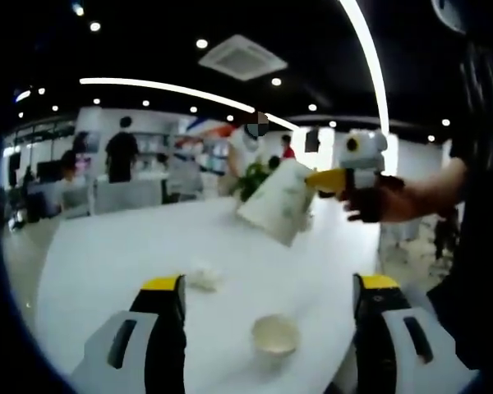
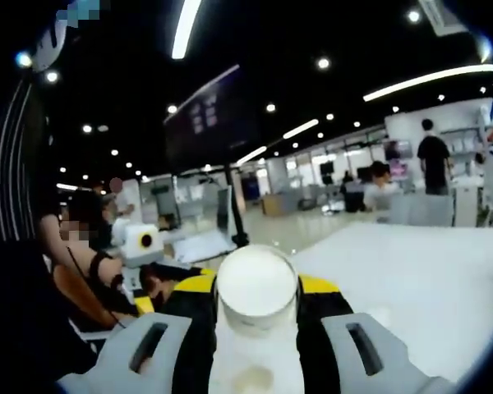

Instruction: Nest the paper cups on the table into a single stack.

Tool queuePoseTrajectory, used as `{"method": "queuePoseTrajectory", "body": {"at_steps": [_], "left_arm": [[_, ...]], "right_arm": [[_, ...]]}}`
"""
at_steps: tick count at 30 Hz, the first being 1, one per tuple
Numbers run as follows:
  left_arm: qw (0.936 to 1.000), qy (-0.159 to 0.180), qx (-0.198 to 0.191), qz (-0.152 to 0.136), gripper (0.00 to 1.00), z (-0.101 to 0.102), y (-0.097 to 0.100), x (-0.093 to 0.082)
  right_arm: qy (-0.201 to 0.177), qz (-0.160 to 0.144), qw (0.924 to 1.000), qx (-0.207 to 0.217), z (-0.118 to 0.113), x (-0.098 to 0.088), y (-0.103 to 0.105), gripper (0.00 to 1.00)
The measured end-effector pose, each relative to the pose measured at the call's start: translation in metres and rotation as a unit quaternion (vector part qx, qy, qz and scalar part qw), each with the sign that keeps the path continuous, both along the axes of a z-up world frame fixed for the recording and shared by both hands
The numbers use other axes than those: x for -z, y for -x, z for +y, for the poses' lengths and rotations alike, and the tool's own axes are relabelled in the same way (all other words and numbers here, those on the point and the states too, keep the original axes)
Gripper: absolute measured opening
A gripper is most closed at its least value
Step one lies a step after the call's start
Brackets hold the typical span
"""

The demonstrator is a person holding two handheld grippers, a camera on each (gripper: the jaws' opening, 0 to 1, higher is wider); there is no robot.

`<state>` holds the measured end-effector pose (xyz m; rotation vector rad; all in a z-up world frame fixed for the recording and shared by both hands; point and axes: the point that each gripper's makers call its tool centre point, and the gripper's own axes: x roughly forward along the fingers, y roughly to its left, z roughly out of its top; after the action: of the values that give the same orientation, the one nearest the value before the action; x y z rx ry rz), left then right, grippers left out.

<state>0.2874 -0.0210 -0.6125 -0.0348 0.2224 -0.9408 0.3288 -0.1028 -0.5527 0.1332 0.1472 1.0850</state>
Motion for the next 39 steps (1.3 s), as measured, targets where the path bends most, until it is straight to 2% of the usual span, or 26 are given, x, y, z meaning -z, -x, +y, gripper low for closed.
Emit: {"method": "queuePoseTrajectory", "body": {"at_steps": [6, 12, 20, 25, 28, 32, 35, 39], "left_arm": [[0.9999, 0.002, 0.009, 0.01, 0.84, -0.007, 0.003, 0.003], [0.9993, 0.013, 0.028, 0.022, 0.79, -0.017, 0.007, -0.002], [0.9984, 0.033, 0.043, 0.015, 0.79, -0.025, 0.011, -0.013], [0.997, 0.044, 0.059, 0.026, 0.77, -0.031, 0.017, -0.016], [0.9965, 0.046, 0.063, 0.028, 0.75, -0.032, 0.019, -0.017], [0.996, 0.05, 0.067, 0.03, 0.72, -0.033, 0.022, -0.019], [0.9967, 0.055, 0.059, 0.013, 0.72, -0.03, 0.02, -0.025], [0.9959, 0.069, 0.056, 0.019, 0.68, -0.027, 0.019, -0.03]], "right_arm": [[-0.004, 0.008, 0.9999, -0.005, 0.003, 0.003, 0.004, 0.34], [-0.007, 0.014, 0.9998, -0.016, 0.008, 0.004, 0.008, 0.34], [-0.018, 0.02, 0.999, -0.035, 0.023, 0.001, 0.018, 0.34], [-0.031, 0.024, 0.9981, -0.049, 0.033, -0.001, 0.025, 0.34], [-0.038, 0.03, 0.9973, -0.054, 0.037, 0.001, 0.029, 0.34], [-0.029, 0.033, 0.9971, -0.063, 0.041, 0.007, 0.035, 0.34], [-0.028, 0.039, 0.9966, -0.066, 0.041, 0.012, 0.037, 0.34], [-0.033, 0.049, 0.9961, -0.066, 0.04, 0.016, 0.038, 0.34]]}}
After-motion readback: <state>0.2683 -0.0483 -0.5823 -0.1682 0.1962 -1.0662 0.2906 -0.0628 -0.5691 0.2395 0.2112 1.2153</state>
